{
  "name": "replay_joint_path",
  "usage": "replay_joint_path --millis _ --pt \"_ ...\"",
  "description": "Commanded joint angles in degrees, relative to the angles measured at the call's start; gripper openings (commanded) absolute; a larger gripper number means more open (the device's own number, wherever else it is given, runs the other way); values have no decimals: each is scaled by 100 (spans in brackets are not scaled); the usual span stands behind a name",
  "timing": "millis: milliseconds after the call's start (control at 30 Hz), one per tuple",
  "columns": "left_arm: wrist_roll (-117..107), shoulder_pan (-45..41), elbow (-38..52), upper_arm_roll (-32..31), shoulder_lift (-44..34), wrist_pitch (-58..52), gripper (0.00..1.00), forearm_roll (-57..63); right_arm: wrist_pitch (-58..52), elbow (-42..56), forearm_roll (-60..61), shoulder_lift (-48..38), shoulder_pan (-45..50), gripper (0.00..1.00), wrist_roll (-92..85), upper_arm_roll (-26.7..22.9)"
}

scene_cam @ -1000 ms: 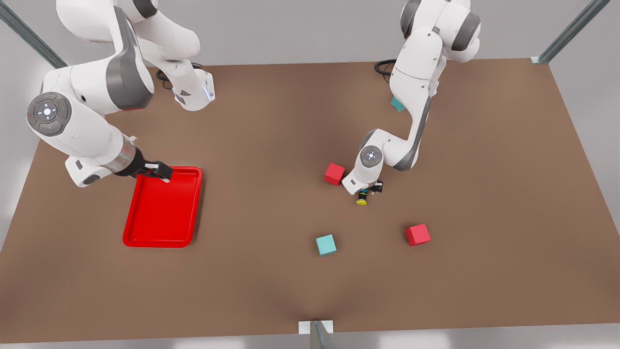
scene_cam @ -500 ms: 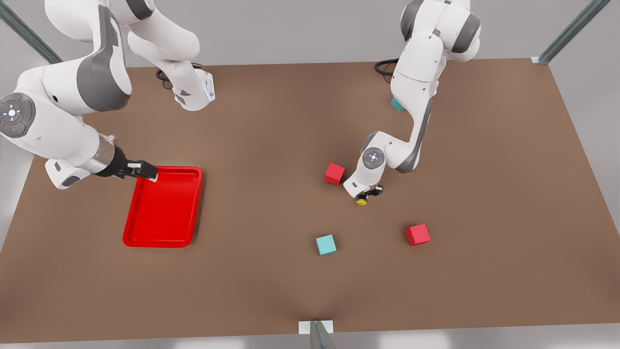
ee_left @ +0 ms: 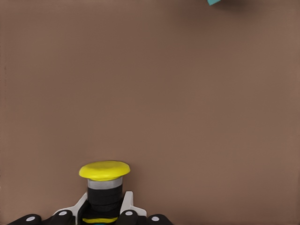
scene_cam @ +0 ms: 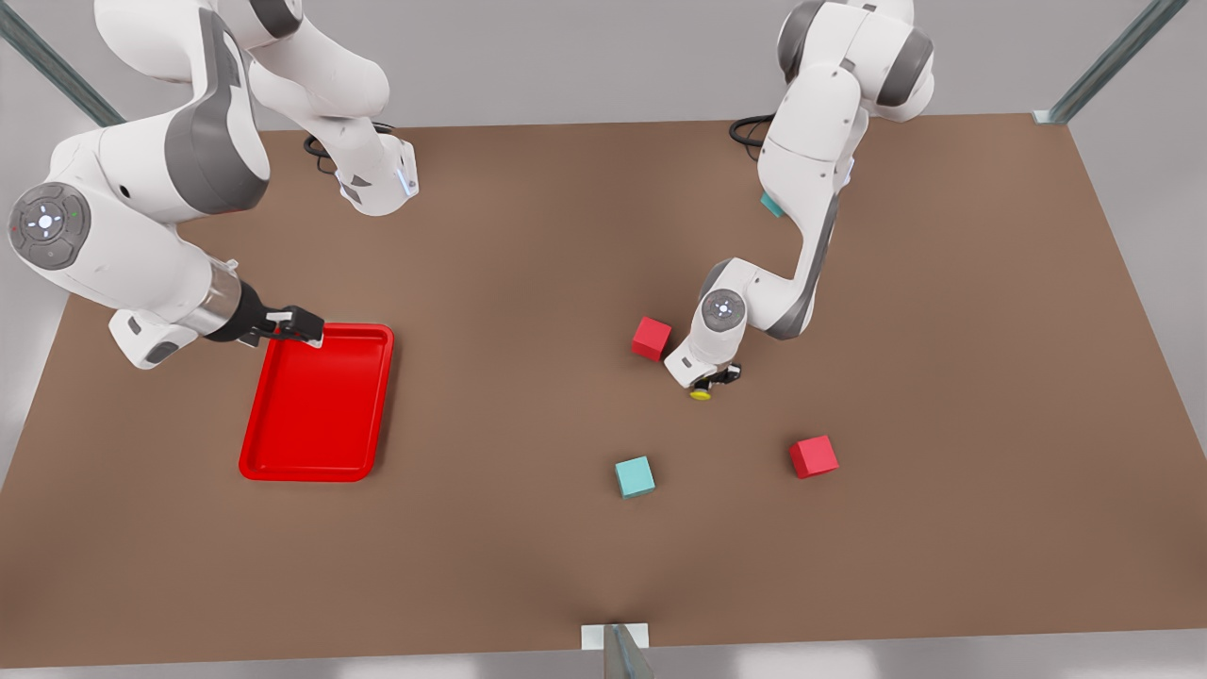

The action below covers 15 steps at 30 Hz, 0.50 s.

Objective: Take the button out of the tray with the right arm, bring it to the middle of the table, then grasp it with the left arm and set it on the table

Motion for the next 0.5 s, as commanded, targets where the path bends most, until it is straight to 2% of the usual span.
replay_joint_path --millis 0,300,467 --pt "-59 1 84 4 -23 -247 47 5 2 1 -1 0 -4 100 -148 4" --pt "-59 19 146 -4 118 -247 47 5 37 19 7 17 40 100 -131 4" --pt "-50 19 155 -4 144 -247 40 14 37 19 -54 26 321 100 -113 -4"
